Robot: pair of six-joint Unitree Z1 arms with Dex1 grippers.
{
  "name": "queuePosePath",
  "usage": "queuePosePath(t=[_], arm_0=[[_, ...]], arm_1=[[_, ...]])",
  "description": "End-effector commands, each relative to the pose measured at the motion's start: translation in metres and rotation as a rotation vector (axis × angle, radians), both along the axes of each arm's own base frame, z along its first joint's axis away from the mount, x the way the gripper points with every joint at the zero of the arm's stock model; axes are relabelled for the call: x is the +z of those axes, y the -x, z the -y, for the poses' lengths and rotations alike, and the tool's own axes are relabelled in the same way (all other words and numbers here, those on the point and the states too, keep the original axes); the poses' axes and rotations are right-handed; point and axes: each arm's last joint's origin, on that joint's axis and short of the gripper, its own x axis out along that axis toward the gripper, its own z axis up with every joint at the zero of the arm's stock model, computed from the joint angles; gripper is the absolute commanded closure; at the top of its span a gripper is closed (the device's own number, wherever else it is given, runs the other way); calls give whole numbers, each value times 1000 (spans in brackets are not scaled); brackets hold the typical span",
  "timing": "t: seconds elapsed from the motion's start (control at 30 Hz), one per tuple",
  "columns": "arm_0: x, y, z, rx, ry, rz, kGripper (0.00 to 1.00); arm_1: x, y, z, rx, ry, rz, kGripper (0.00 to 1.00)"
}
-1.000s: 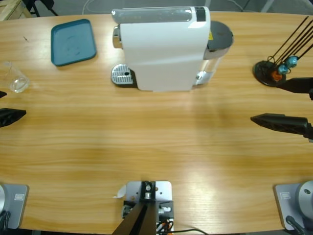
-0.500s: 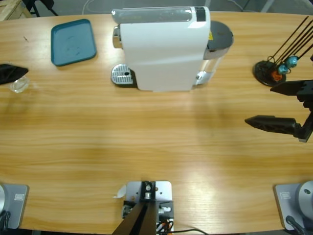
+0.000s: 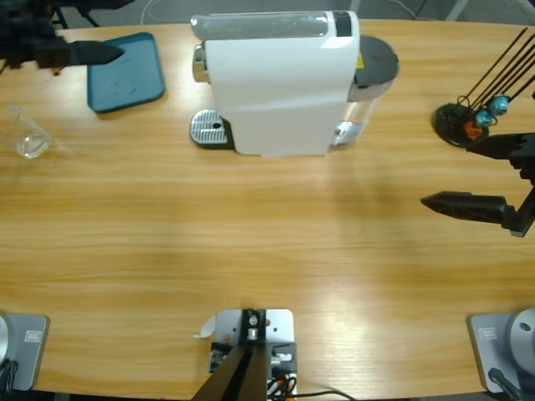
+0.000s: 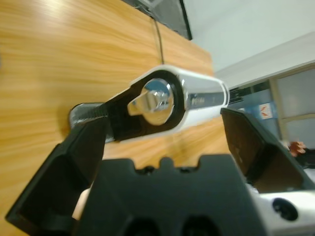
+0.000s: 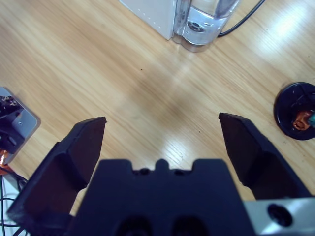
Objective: Pour coffee
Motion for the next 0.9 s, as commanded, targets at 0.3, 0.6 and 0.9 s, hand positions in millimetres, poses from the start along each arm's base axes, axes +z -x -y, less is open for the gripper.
queuePosePath(t=[0.3,0.6,0.9], arm_0=[[-37,-60,37,-113,72,-86,125],[-44,-72,49,-171,109,-111,517],[-48,-65,51,-230,124,-144,685]], arm_1=[[-7,-7,-1,-51,30,-22,0],[-13,-8,-2,-60,32,-24,0],[-13,-6,0,-73,14,-21,0]])
